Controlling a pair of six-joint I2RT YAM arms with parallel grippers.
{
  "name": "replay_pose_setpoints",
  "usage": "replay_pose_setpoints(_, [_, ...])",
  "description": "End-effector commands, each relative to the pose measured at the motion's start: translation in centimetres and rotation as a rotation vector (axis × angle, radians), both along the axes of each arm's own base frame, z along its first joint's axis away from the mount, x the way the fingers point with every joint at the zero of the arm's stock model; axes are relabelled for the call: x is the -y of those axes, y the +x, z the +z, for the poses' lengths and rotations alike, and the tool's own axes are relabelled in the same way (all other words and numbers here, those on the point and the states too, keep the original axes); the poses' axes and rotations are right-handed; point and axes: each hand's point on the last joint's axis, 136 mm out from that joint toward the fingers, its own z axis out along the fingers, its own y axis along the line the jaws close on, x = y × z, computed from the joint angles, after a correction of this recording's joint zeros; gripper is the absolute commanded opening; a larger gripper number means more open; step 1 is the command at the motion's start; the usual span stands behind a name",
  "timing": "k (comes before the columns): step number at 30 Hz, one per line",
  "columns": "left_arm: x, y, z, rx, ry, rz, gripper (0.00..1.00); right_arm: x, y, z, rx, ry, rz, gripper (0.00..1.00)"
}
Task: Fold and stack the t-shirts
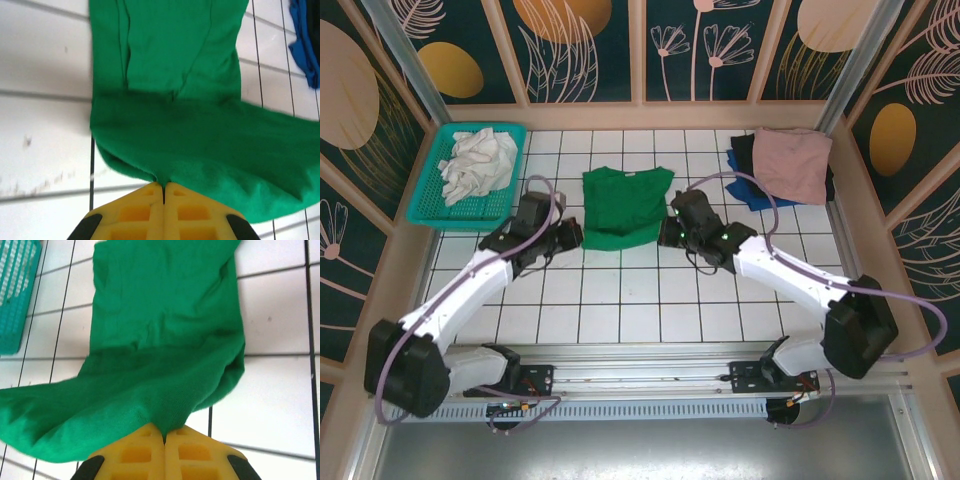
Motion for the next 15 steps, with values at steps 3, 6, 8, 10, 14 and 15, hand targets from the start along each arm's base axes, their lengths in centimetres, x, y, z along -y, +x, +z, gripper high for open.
replay_pose_setpoints(3, [-0.7,6.0,1.4,0.055,0.035,0.037,0.0,-0.3,5.5,0.5,0.031,-0.011,0.004,0.0])
replay_pose_setpoints(6, [-1.5,8.7,1.7,0.064,0.049,0.055,0.0,-0.5,8.0,0.3,0.028,-0.002,0.016,0.0])
replay_pose_setpoints(8, [-2.0,10.2,1.9,0.069,0.057,0.066,0.0,-0.6,9.6,0.5,0.033,0.0,0.019,0.0])
replay_pose_setpoints(10, [-2.4,11.6,2.0,0.074,0.059,0.073,0.0,-1.1,10.8,0.7,0.035,0.008,0.036,0.0])
replay_pose_setpoints(14, [-1.9,14.3,0.5,0.042,0.057,0.053,0.0,-0.5,14.0,0.1,0.018,0.008,0.027,0.0])
replay_pose_setpoints(15, [-1.7,14.8,0.0,0.031,0.055,0.045,0.0,-0.5,14.6,-0.2,0.01,0.012,0.031,0.0])
